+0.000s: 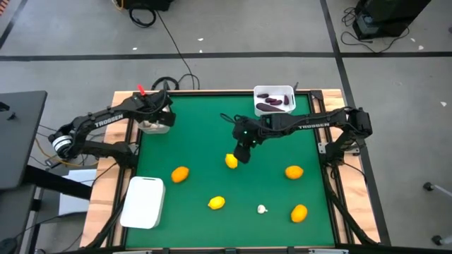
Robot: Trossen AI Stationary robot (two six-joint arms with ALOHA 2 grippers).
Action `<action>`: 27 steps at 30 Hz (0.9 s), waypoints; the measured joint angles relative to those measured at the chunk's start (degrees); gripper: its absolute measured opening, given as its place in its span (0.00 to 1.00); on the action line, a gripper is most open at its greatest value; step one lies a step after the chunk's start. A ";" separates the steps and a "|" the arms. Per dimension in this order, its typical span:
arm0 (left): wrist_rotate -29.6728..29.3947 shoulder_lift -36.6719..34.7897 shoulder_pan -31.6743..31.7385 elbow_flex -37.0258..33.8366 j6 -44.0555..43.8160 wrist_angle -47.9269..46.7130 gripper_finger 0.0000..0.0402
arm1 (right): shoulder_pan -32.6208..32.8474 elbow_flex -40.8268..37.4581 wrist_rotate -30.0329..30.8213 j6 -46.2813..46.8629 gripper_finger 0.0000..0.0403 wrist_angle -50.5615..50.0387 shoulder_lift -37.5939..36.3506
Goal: Sort produce into baskets
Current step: Put the garlic into the gray bin
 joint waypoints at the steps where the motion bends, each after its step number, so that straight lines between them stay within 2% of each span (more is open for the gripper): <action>1: 0.00 0.00 0.00 0.00 0.00 0.07 0.48 | -0.16 0.00 -1.36 -0.67 0.56 0.01 0.00; 5: 0.85 0.00 -0.03 -0.04 0.98 -0.28 0.62 | 0.08 0.00 -5.92 -0.90 0.59 -0.03 0.02; 8: 0.85 -0.09 -0.07 -0.04 1.40 -0.54 0.69 | 1.19 0.00 -8.36 3.19 0.60 -0.17 0.02; 15: 2.25 -1.24 -2.03 2.16 4.20 2.68 0.70 | 7.40 0.00 -10.62 8.55 0.59 -6.56 -0.04; 18: 9.86 -2.65 -4.60 2.75 9.03 10.50 0.67 | 11.39 0.00 -11.73 10.02 0.59 -10.23 -0.05; 22: 25.02 -2.86 -10.00 2.75 14.26 23.68 0.63 | 17.45 0.00 -11.60 12.67 0.59 -11.75 -0.09; 25: 31.04 -2.33 -15.72 2.78 17.09 32.57 0.61 | 22.17 0.00 -11.59 14.64 0.59 -11.51 -0.09; 27: 32.21 -2.03 -19.91 2.78 18.27 36.97 0.60 | 25.18 0.00 -10.77 16.03 0.59 -11.19 -0.09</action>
